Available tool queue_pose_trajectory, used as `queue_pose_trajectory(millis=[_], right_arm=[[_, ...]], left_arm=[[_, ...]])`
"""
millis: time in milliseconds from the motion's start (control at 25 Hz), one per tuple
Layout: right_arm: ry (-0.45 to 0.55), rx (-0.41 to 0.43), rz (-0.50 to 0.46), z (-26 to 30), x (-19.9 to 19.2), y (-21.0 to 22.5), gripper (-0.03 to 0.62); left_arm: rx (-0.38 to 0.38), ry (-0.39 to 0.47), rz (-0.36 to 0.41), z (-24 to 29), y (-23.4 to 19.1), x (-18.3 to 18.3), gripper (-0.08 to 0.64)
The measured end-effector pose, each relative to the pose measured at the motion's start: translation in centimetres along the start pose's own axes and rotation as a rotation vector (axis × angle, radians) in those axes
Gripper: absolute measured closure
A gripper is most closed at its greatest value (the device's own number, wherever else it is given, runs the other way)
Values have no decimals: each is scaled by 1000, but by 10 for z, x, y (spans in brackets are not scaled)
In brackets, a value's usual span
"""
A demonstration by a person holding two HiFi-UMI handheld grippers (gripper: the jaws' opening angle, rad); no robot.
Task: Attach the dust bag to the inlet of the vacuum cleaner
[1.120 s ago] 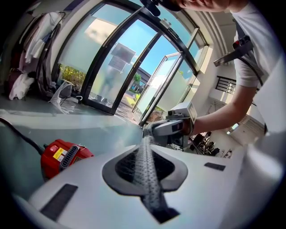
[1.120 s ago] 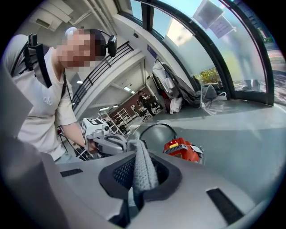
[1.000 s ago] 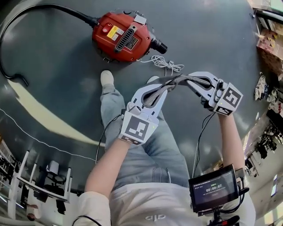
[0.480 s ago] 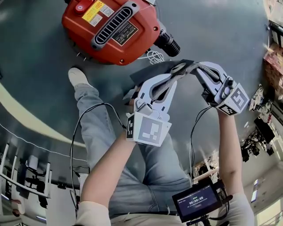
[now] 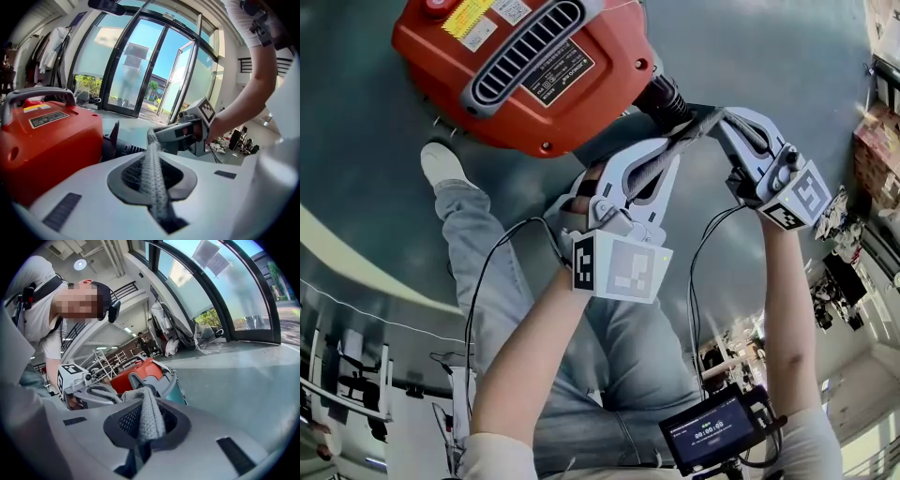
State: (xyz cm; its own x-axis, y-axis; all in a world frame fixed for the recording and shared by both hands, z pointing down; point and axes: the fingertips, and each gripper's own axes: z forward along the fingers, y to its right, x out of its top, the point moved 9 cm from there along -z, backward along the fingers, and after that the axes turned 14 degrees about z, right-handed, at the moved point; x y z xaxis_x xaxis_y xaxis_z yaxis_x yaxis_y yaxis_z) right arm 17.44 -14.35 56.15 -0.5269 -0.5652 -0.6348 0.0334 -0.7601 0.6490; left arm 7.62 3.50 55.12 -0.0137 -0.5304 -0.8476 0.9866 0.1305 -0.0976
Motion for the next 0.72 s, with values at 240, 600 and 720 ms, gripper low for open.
queue_pose_trajectory(millis=[240,600,720], right_arm=[[-63,-8,17,10,3,11,572],[-667,244,-85,-3,46,8,556],[-790,273,-164,0,72,7,553]], left_arm=[[17,-12,21,7,-6,-5,520],[58,-37,-42,8,-3,-10,517],[74,-41,-92,8,-3,-11,517]])
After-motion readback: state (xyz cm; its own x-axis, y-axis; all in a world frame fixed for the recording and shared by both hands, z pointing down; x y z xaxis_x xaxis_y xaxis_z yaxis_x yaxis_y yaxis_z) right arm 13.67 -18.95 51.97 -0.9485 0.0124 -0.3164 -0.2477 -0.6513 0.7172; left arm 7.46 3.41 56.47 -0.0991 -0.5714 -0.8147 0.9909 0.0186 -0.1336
